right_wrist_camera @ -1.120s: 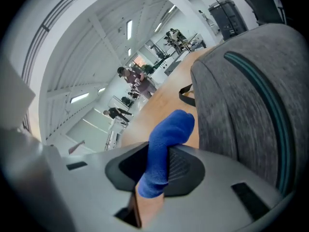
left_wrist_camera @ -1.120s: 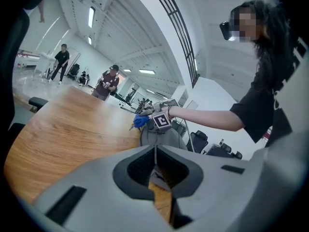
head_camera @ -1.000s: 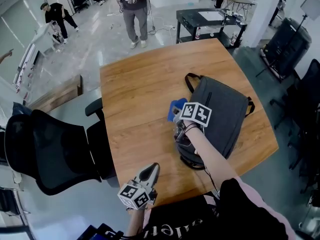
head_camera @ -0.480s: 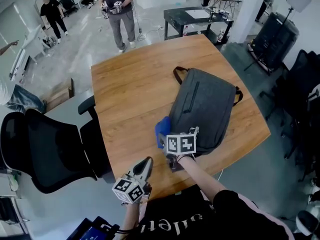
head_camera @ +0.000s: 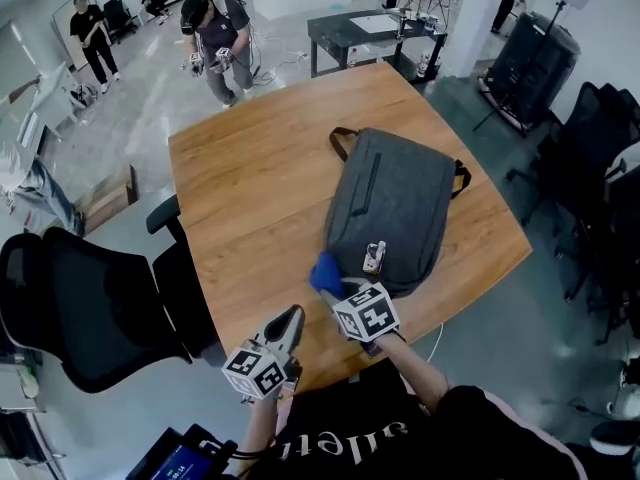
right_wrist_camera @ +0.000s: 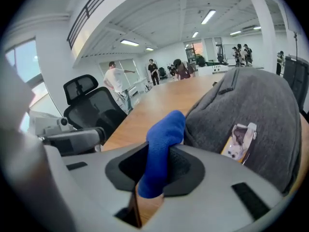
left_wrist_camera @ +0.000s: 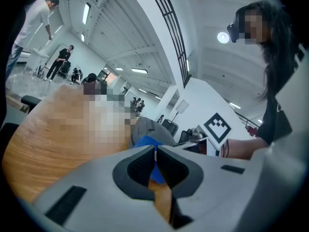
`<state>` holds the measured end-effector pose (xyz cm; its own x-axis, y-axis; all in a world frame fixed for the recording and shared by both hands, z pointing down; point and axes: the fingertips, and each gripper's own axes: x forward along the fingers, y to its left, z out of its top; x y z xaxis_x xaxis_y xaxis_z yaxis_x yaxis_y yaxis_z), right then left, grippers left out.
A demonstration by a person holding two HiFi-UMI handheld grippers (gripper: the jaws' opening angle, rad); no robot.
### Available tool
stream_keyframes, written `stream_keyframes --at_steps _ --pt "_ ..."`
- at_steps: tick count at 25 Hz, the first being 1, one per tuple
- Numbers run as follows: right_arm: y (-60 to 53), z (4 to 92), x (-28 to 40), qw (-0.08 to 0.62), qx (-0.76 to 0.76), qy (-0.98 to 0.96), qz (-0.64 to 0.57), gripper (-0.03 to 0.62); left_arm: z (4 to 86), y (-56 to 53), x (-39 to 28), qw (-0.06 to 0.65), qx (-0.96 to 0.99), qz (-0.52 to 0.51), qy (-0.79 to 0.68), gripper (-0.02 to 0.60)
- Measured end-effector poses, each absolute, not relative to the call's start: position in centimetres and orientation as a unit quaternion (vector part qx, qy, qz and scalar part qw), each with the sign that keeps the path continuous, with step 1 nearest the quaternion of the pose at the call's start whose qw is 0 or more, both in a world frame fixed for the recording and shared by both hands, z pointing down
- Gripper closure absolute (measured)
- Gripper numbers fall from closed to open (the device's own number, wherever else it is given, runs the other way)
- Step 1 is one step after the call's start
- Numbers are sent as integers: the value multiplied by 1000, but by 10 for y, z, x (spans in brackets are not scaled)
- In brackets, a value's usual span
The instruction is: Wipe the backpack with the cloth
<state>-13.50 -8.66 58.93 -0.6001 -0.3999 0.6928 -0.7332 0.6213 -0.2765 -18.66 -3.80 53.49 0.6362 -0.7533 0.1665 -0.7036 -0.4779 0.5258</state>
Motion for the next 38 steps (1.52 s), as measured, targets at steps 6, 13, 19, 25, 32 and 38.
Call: stream_keyframes --at_steps 6,13,19,25,32,38 --pt "-114 538 -146 221 326 -879 269 507 537 -42 -182 288 857 -41 -425 580" --pt "-129 552 -110 230 348 -864 282 507 535 -46 -169 284 861 -29 -420 580" --pt "-127 565 -56 228 371 -844 313 507 532 -56 -143 273 872 -8 -407 580" --pt "-118 574 9 220 406 -819 340 507 535 -67 -110 279 876 -3 -393 580" --pt "-99 574 79 214 440 -792 365 507 532 -76 -82 281 884 9 -373 580" --pt "-89 579 126 220 475 -769 366 507 532 -83 -64 276 890 17 -362 580"
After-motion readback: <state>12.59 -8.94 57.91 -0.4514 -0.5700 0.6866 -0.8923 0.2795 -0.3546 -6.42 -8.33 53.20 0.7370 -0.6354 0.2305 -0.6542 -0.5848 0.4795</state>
